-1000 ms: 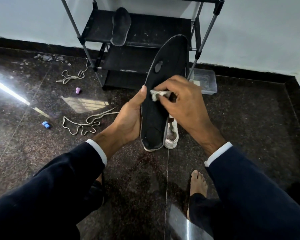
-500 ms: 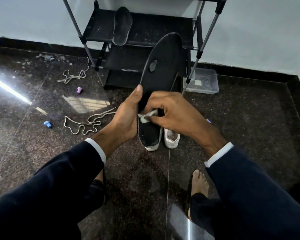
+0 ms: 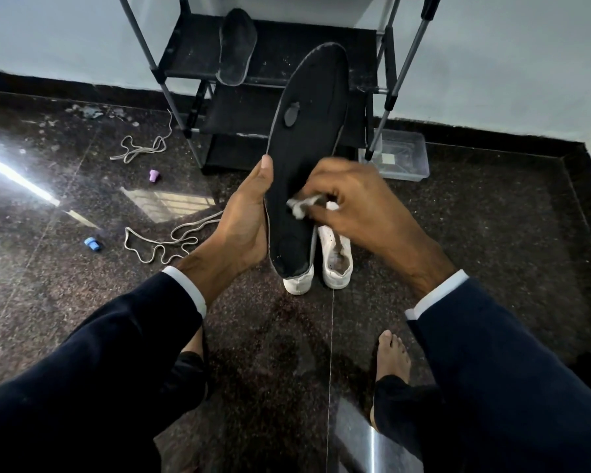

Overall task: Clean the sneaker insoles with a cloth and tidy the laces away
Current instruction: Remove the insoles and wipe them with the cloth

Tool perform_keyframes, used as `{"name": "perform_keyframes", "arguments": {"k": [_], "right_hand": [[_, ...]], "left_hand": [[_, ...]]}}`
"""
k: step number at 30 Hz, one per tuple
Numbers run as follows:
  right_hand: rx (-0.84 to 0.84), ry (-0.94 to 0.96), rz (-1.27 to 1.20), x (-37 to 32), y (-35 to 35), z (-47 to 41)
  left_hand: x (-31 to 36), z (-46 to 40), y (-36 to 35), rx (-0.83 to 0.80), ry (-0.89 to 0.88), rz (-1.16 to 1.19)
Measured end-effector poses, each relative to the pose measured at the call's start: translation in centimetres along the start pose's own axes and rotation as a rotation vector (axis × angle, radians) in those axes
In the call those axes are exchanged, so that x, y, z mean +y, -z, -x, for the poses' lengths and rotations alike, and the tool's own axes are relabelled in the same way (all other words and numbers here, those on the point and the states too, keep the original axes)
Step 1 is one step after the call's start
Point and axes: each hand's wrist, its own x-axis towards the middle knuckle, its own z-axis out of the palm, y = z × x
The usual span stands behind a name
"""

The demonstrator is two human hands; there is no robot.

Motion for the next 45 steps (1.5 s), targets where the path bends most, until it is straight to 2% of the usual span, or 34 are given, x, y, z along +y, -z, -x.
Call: {"name": "perform_keyframes", "arguments": {"k": [2, 3, 4, 8, 9, 12, 14, 15, 18, 20, 23, 26, 30, 35, 38, 43, 45], "right_hand": [[0.168, -0.059, 0.037, 0.5, 0.4, 0.3], [0.198, -0.071, 0.034, 0.5, 0.5, 0.4], [0.175, -0.060, 0.021, 0.3, 0.5, 0.4], [-0.177, 0.019, -0.044, -0.6, 0.0, 0.1], [-0.180, 0.011, -0.044, -0.6, 0.0, 0.0], [0.051, -0.056, -0.005, 0.1, 0.4, 0.1], [0.135, -0.084, 0.017, 0.4, 0.5, 0.3], [0.117, -0.070, 0.016, 0.3, 0.5, 0.4], [-0.121, 0.015, -0.029, -0.3, -0.1, 0.3], [-0.204, 0.030, -0.026, -0.5, -0.4, 0.1], [-0.033, -0.007, 0.008, -0.1, -0.1, 0.1], [0.153, -0.123, 0.013, 0.1, 0.3, 0.3], [0.237, -0.207, 0.003, 0.0, 0.0, 0.2], [0.294, -0.267, -0.016, 0.0, 0.4, 0.2], [0.263, -0.242, -0.055, -0.2, 0.2, 0.2], [-0.027, -0.079, -0.150, -0.5, -0.4, 0.2], [-0.002, -0.062, -0.151, -0.5, -0.3, 0.2]], "left_hand": [[0.1, 0.1, -0.3, -0.003, -0.011, -0.017], [0.1, 0.2, -0.4, -0.003, -0.012, -0.033], [0.1, 0.2, -0.4, 0.001, -0.010, -0.044], [0.1, 0.1, 0.2, 0.045, -0.021, -0.046], [0.2, 0.0, 0.3, 0.046, -0.015, -0.045], [0.3, -0.2, 0.3, 0.027, -0.007, -0.024], [0.3, -0.3, 0.3, 0.027, -0.011, -0.026], [0.2, -0.3, 0.4, 0.027, -0.017, -0.033], [0.1, -0.6, 1.2, 0.047, -0.005, -0.049], [0.3, -0.7, 1.3, 0.062, 0.010, -0.053], [0.6, -0.5, 0.7, 0.055, 0.013, -0.047], [0.5, -0.3, 0.2, 0.025, 0.032, -0.062], [0.6, 0.2, -0.2, 0.013, 0.086, -0.125], [0.8, 0.9, -1.0, -0.053, 0.168, -0.037], [0.8, 0.7, -1.0, -0.043, 0.138, 0.001], [1.0, 0.1, -0.1, 0.006, 0.107, 0.076], [1.3, 0.2, 0.0, -0.013, 0.128, 0.080]]}}
